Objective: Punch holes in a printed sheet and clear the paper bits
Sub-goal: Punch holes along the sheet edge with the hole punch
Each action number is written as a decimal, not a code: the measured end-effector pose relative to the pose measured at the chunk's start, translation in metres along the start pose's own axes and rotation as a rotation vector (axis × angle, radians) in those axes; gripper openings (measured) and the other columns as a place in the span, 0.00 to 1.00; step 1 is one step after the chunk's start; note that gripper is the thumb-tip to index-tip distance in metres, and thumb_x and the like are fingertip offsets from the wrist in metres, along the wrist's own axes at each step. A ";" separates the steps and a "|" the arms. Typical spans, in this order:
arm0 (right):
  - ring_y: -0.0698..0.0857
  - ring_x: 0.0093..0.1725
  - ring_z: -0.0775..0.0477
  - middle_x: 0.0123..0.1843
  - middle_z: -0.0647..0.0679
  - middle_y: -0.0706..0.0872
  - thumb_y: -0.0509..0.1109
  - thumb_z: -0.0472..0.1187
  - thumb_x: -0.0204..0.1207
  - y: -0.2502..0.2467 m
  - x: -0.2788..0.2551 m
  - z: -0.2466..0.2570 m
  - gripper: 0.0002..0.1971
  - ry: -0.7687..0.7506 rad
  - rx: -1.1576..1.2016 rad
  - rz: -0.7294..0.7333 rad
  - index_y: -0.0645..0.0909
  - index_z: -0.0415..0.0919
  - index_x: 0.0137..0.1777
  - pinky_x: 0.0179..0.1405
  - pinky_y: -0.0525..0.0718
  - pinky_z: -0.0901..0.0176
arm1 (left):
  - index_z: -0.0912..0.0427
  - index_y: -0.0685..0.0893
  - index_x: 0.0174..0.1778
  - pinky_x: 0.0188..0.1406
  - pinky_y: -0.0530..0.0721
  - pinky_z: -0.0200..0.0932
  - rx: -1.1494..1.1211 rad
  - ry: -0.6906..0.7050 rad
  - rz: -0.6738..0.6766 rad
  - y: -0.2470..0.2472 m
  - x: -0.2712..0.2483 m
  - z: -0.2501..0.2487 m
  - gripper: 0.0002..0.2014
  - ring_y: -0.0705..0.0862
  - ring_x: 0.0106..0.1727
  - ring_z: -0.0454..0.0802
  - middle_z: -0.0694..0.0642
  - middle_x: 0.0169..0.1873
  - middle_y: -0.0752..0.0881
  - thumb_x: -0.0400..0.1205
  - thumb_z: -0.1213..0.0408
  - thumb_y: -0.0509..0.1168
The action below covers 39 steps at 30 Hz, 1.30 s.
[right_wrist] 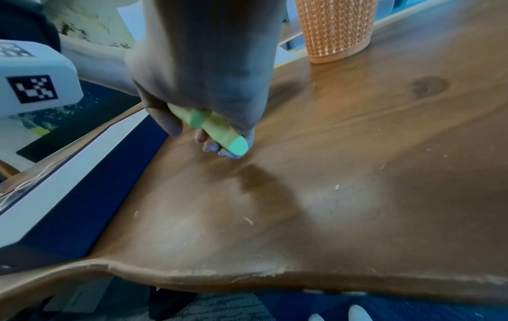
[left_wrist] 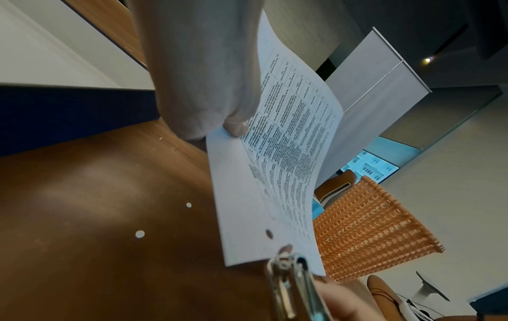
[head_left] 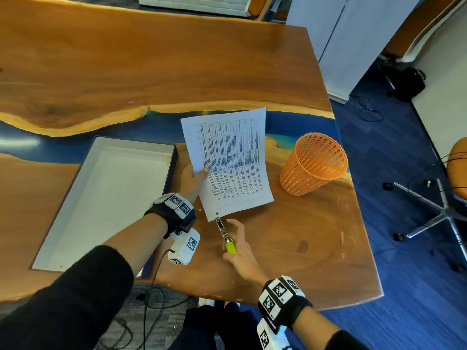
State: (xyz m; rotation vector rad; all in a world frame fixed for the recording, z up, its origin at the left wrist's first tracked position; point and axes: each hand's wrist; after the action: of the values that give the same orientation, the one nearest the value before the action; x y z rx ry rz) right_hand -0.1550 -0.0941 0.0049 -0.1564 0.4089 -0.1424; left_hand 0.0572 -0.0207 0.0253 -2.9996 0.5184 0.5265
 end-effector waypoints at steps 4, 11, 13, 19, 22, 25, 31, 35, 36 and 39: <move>0.74 0.30 0.55 0.35 0.44 0.77 0.63 0.26 0.66 -0.002 0.002 -0.006 0.31 0.053 0.048 -0.028 0.63 0.59 0.62 0.32 0.74 0.65 | 0.68 0.74 0.71 0.63 0.81 0.57 -0.028 0.004 0.030 0.002 -0.004 -0.007 0.19 0.85 0.56 0.55 0.63 0.64 0.82 0.84 0.69 0.61; 0.71 0.23 0.47 0.27 0.42 0.74 0.62 0.32 0.55 -0.011 0.009 -0.018 0.14 0.225 0.166 -0.087 0.77 0.47 0.40 0.23 0.69 0.57 | 0.67 0.72 0.73 0.61 0.81 0.59 -0.077 -0.004 0.068 -0.007 -0.004 -0.010 0.20 0.85 0.55 0.53 0.66 0.67 0.80 0.83 0.72 0.62; 0.70 0.21 0.46 0.25 0.40 0.72 0.62 0.31 0.52 -0.015 0.010 -0.020 0.15 0.231 0.180 -0.094 0.77 0.45 0.39 0.22 0.69 0.58 | 0.66 0.72 0.72 0.62 0.81 0.59 -0.063 -0.016 0.055 -0.007 -0.004 -0.011 0.20 0.84 0.57 0.56 0.67 0.68 0.80 0.83 0.71 0.62; 0.69 0.21 0.46 0.26 0.40 0.72 0.62 0.31 0.49 -0.022 0.014 -0.023 0.16 0.267 0.223 -0.087 0.75 0.42 0.40 0.21 0.68 0.59 | 0.64 0.73 0.72 0.60 0.82 0.55 -0.065 -0.020 0.072 -0.008 -0.003 -0.010 0.20 0.85 0.52 0.47 0.64 0.67 0.80 0.83 0.70 0.62; 0.69 0.22 0.46 0.26 0.39 0.72 0.62 0.30 0.50 -0.024 0.014 -0.023 0.15 0.267 0.252 -0.057 0.76 0.41 0.39 0.20 0.68 0.60 | 0.64 0.73 0.73 0.61 0.82 0.57 -0.063 -0.018 0.080 -0.009 -0.004 -0.011 0.20 0.85 0.54 0.48 0.64 0.68 0.80 0.83 0.70 0.63; 0.70 0.21 0.46 0.26 0.40 0.73 0.62 0.29 0.51 -0.025 0.014 -0.021 0.15 0.256 0.281 -0.032 0.75 0.40 0.40 0.19 0.70 0.62 | 0.64 0.72 0.74 0.61 0.82 0.59 -0.052 -0.014 0.093 -0.010 -0.004 -0.011 0.21 0.85 0.55 0.49 0.64 0.68 0.80 0.84 0.69 0.62; 0.71 0.22 0.46 0.26 0.40 0.74 0.61 0.28 0.52 -0.025 0.014 -0.020 0.15 0.256 0.301 0.003 0.74 0.39 0.41 0.19 0.71 0.62 | 0.65 0.72 0.73 0.59 0.83 0.57 -0.043 -0.019 0.051 -0.010 -0.002 -0.011 0.21 0.85 0.53 0.51 0.65 0.67 0.81 0.83 0.69 0.63; 0.71 0.23 0.46 0.27 0.39 0.74 0.61 0.28 0.52 -0.026 0.015 -0.018 0.15 0.239 0.321 0.011 0.74 0.39 0.40 0.20 0.71 0.62 | 0.64 0.72 0.73 0.52 0.85 0.47 -0.030 -0.017 0.063 -0.009 -0.001 -0.010 0.21 0.85 0.53 0.48 0.62 0.67 0.81 0.83 0.69 0.63; 0.71 0.22 0.46 0.27 0.39 0.74 0.61 0.28 0.52 -0.026 0.016 -0.017 0.15 0.232 0.330 0.011 0.74 0.39 0.40 0.20 0.71 0.62 | 0.64 0.72 0.74 0.49 0.86 0.43 -0.027 -0.010 0.066 -0.008 0.000 -0.009 0.21 0.85 0.52 0.45 0.61 0.67 0.81 0.83 0.69 0.63; 0.71 0.22 0.46 0.26 0.40 0.73 0.60 0.28 0.52 -0.027 0.018 -0.016 0.15 0.218 0.340 0.012 0.74 0.40 0.40 0.21 0.70 0.62 | 0.65 0.72 0.74 0.52 0.85 0.48 -0.031 -0.017 0.053 -0.009 0.000 -0.008 0.22 0.85 0.53 0.49 0.63 0.67 0.81 0.83 0.68 0.63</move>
State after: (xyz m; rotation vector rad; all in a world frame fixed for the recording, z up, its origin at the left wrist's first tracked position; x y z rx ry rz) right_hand -0.1477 -0.1252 -0.0123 0.1980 0.5955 -0.2157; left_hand 0.0625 -0.0133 0.0334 -3.0154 0.5950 0.5681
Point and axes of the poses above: each hand's wrist, its own x-axis towards the middle knuckle, its own y-axis out of the palm, z = x × y
